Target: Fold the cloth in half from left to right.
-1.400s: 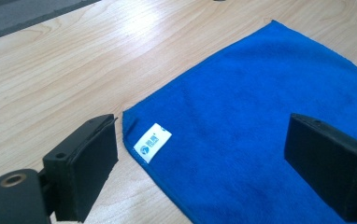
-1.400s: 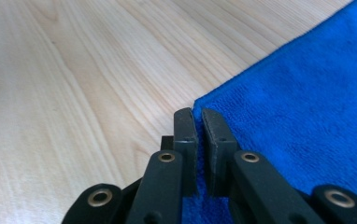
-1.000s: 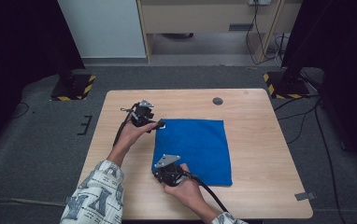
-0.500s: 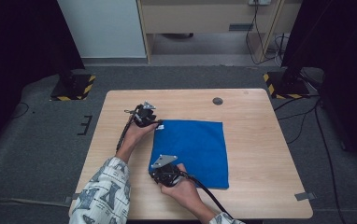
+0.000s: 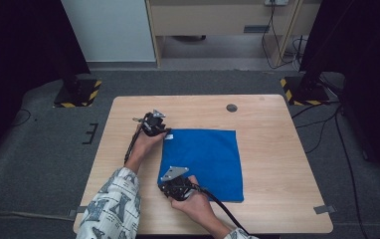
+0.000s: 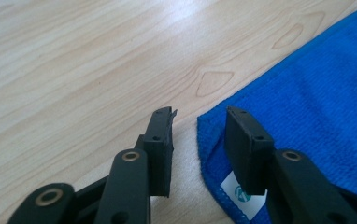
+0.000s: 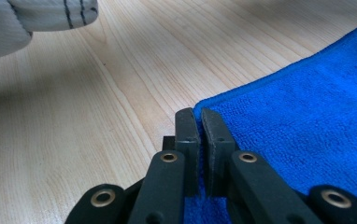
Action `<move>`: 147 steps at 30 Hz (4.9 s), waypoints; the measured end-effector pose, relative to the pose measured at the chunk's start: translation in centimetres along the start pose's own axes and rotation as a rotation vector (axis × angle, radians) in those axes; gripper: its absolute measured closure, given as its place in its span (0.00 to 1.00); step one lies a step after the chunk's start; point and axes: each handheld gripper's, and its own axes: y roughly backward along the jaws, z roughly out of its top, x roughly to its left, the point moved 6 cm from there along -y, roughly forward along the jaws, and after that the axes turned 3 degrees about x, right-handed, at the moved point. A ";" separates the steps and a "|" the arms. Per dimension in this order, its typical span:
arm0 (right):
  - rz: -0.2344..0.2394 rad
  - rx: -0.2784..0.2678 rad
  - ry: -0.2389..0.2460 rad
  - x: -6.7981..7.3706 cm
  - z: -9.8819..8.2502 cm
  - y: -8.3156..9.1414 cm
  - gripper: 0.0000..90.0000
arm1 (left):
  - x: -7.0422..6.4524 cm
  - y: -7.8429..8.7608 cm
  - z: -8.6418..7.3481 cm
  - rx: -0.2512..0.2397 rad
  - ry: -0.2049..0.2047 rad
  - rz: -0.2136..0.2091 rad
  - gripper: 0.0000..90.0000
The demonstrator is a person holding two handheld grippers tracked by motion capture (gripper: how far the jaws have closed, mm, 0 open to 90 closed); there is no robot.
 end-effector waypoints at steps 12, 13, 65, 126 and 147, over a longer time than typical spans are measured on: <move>-0.003 0.003 0.004 0.0 -0.2 0.2 0.97 | 0.1 0.5 0.0 0.005 0.027 -0.026 0.99; -0.003 0.003 0.004 0.0 -0.2 0.2 0.97 | 0.1 0.7 0.1 -0.002 0.031 -0.025 0.99; -0.033 -0.075 0.060 3.2 3.5 3.1 0.98 | 0.5 8.1 3.2 -0.055 0.042 -0.037 1.00; -0.035 -0.086 0.090 3.2 3.0 6.4 0.98 | -3.2 7.5 5.1 -0.036 0.052 -0.082 0.99; -0.104 -0.065 0.022 0.6 -2.0 8.7 0.97 | -7.8 3.6 6.3 -0.005 0.031 -0.128 0.99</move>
